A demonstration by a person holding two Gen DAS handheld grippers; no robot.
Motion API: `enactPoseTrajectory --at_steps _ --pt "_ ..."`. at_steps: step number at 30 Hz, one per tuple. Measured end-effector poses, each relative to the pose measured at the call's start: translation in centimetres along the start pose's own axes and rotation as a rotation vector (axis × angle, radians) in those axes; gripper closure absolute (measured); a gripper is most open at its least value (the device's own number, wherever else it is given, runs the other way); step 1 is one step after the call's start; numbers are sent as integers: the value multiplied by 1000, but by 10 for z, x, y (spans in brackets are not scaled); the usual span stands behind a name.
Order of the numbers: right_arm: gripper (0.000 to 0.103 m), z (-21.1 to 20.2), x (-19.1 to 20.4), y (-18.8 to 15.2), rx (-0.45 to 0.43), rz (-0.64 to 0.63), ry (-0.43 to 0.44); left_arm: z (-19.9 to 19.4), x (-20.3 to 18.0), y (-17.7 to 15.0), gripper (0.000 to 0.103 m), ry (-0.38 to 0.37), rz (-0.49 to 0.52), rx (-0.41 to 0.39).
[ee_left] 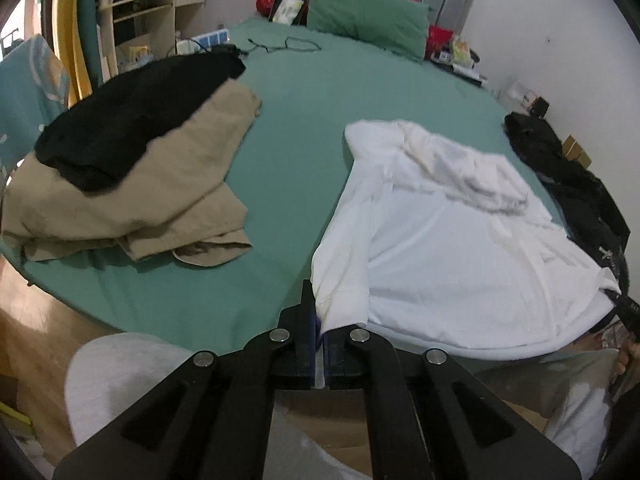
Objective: Fold large clothes
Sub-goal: 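Grasp the jacket hem with the right tool while the left tool grasps the hem too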
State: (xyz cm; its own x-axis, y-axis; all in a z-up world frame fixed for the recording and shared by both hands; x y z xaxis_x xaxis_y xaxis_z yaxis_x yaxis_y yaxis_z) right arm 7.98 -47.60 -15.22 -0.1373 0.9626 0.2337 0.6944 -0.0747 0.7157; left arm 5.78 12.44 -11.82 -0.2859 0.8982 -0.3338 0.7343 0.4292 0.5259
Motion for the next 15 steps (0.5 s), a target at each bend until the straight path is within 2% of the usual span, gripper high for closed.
enactPoseTrajectory --at_steps 10,15 --pt "99 -38 6 9 -18 -95 -47 -46 -6 12 101 -87 -38 -92" --pt "99 -40 9 32 -66 -145 -58 -53 -21 31 101 -128 -50 -150"
Point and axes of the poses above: each gripper's, at about its wrist camera, not at the fingertips, and z roughly the way its jaws point, x to its left, y to its top, the point moved 1 cm from there along z, roughly the way its jaws point, and after that the axes turned 14 degrees about -z, right-handed, at the moved point
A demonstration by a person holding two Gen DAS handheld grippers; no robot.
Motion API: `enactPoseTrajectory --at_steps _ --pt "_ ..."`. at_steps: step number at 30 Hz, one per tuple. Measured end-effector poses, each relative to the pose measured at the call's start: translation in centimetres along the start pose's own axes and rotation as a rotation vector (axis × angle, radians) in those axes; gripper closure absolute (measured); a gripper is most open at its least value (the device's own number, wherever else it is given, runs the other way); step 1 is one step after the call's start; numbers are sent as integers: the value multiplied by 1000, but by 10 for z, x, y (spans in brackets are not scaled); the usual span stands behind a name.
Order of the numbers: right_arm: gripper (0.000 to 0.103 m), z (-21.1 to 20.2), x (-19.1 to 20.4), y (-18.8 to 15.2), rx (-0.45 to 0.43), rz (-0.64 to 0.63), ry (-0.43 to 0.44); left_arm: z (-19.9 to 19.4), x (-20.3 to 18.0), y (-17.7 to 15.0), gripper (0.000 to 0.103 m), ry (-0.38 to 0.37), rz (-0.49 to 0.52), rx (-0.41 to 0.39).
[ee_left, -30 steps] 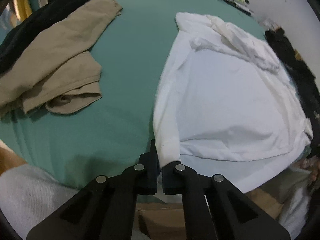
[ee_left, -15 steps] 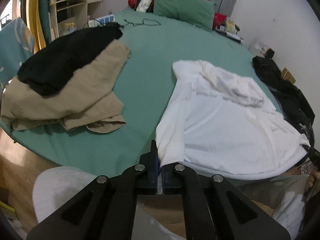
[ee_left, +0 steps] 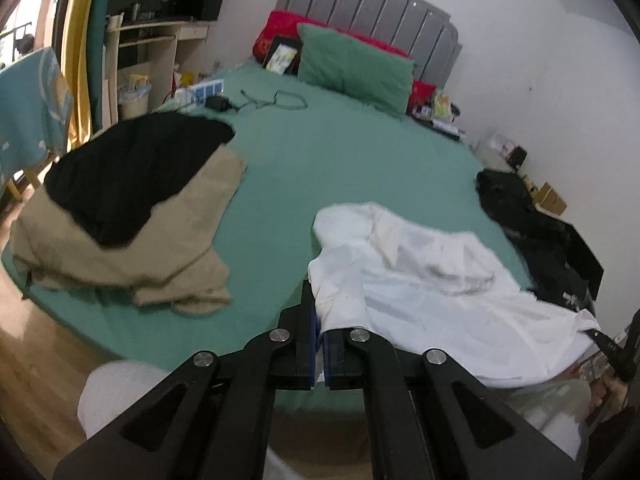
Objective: Fold large clothes
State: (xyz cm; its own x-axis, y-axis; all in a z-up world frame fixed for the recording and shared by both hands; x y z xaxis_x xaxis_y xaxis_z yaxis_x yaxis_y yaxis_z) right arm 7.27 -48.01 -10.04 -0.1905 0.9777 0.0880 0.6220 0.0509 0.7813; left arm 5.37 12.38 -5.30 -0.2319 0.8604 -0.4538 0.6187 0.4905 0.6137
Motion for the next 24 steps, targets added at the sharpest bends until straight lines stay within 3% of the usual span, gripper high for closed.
enactPoseTrajectory --at_steps 11,21,24 --pt "99 54 -21 77 -111 -6 7 57 -25 53 101 -25 -72 -71" --pt "99 138 -34 126 -80 -18 25 138 -40 96 101 28 -82 -74" --pt "99 169 -39 134 -60 -12 19 176 -45 109 100 66 -34 -64"
Point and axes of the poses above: each gripper's, at about its wrist camera, not at the fingertips, and z roughly the way its jaws point, x to its left, y to its top, the point moved 1 cm from there along z, roughly the way its jaws point, and after that the axes turned 14 degrees about -z, right-handed, at the moved point
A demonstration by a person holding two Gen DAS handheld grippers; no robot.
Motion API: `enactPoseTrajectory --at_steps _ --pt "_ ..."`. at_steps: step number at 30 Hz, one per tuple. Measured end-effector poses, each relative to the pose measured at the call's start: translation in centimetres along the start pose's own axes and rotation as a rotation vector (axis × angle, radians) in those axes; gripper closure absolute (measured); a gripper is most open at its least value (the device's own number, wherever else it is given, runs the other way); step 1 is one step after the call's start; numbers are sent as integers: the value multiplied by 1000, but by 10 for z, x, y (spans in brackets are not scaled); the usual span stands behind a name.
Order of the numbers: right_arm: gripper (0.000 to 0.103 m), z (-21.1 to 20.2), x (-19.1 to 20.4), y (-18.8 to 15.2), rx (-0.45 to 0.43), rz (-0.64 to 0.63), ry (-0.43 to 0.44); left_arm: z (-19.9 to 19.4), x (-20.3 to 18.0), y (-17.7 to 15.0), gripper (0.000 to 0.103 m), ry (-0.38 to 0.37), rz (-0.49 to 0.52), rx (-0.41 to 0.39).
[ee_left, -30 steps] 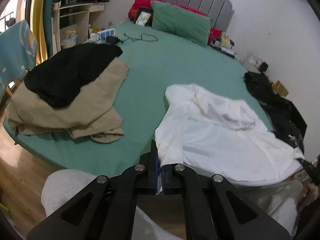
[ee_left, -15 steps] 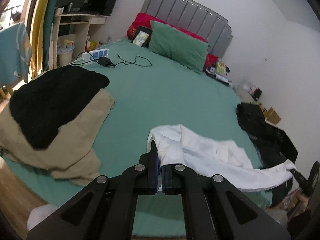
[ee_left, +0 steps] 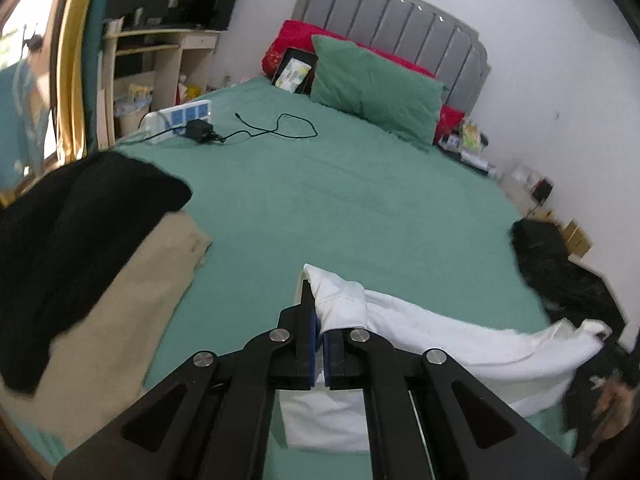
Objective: Fold large clothes
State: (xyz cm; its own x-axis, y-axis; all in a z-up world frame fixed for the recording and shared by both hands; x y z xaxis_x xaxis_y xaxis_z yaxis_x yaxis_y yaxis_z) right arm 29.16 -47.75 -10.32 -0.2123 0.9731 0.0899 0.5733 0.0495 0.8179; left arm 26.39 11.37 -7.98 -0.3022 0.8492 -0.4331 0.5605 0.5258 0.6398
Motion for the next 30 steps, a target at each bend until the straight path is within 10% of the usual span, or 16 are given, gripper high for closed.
enactPoseTrajectory --at_steps 8,13,16,24,30 --pt "95 92 -19 -2 101 47 -17 107 3 10 97 94 -8 141" --pt "64 116 -30 -13 155 86 -32 126 24 11 39 109 -98 163" --pt "47 100 -33 -21 153 99 -48 111 35 2 38 116 -132 148" --pt "47 31 -37 -67 96 242 8 80 47 -73 38 69 -97 291" --pt "48 45 11 -103 283 115 72 75 40 -111 38 89 -29 316"
Point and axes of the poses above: each gripper's, at about its wrist camera, not at the fingertips, and z roughly the way its jaws point, x to its left, y to its top, the point moved 1 cm from there along z, roughly the way its jaws point, and after that the axes turned 14 degrees about -z, right-handed, at the moved point
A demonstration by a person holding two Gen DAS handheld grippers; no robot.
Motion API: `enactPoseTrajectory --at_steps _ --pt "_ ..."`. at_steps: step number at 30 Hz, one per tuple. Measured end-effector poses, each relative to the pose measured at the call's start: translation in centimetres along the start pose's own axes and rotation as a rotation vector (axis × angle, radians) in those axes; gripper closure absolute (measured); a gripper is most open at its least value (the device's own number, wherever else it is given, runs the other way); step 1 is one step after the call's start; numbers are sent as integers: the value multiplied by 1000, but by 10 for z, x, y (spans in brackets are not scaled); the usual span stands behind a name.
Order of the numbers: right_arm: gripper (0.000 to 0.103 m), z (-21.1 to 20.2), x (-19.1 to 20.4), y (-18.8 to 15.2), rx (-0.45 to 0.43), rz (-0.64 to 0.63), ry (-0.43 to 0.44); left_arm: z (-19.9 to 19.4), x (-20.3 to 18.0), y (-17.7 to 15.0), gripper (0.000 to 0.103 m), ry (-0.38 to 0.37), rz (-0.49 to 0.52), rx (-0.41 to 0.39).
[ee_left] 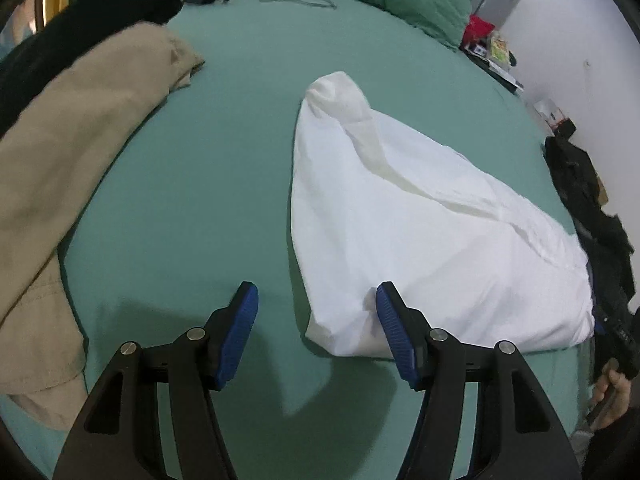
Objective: Fold large clothes
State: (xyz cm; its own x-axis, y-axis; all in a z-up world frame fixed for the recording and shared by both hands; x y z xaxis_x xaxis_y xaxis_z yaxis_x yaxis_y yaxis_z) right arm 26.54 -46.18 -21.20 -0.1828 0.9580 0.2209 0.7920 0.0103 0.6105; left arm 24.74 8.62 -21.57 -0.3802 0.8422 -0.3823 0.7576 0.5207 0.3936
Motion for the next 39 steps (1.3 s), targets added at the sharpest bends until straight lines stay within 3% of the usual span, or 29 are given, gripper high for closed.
enactPoseTrajectory --at_steps 1,2,3,4,5,15,23,28,29,31,32,33,36,39 --pt "53 6 2 -8 19 4 11 0 -1 -2 39 5 14 -7" --pt "70 14 6 -15 45 13 17 0 -1 -5 47 9 19 -13" --pt "79 15 8 -19 36 13 -9 0 -1 -7 80 6 21 -13" --pt "90 13 9 -21 25 21 -13 1 -1 -7 97 -1 23 -1" --pt "92 10 9 -23 17 45 7 -1 -1 -10 101 -4 21 10" --pt "94 -49 28 -65 -33 64 -59 -62 3 -45 102 -2 2 -81" --pt "94 -78 36 -103 -8 107 -45 -91 38 -88 101 7 -59 -44" --pt "92 -80 39 -115 37 124 -77 -92 54 -96 101 35 -81 -1" --pt "87 -80 38 -115 39 131 -85 -92 52 -93 99 40 -83 2" --pt "78 -84 34 -115 41 140 -127 -92 50 -89 79 40 -79 -3" --pt "72 -87 33 -113 35 143 -153 -96 47 -86 57 38 -69 -24" --pt "71 -93 32 -109 16 146 -192 -101 45 -85 51 31 -64 -45" --pt "67 -114 35 -97 -92 118 -241 -114 25 -74 51 -15 -5 -108" --pt "62 -114 48 -78 -138 12 -245 -105 -2 -68 50 -50 72 -77"
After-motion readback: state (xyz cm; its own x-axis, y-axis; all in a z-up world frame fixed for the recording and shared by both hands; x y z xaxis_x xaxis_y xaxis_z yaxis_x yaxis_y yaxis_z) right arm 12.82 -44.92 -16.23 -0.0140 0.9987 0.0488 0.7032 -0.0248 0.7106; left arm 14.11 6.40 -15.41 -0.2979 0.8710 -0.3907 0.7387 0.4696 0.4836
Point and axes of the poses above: each gripper's, at about its wrist camera, not at the fingertips, and z roughly the way its jaws point, x to its left, y to its top, the point moved 1 cm from there along z, roughly the way its jaws point, and after that the axes turned 14 degrees about -z, right-handed, at the moved point
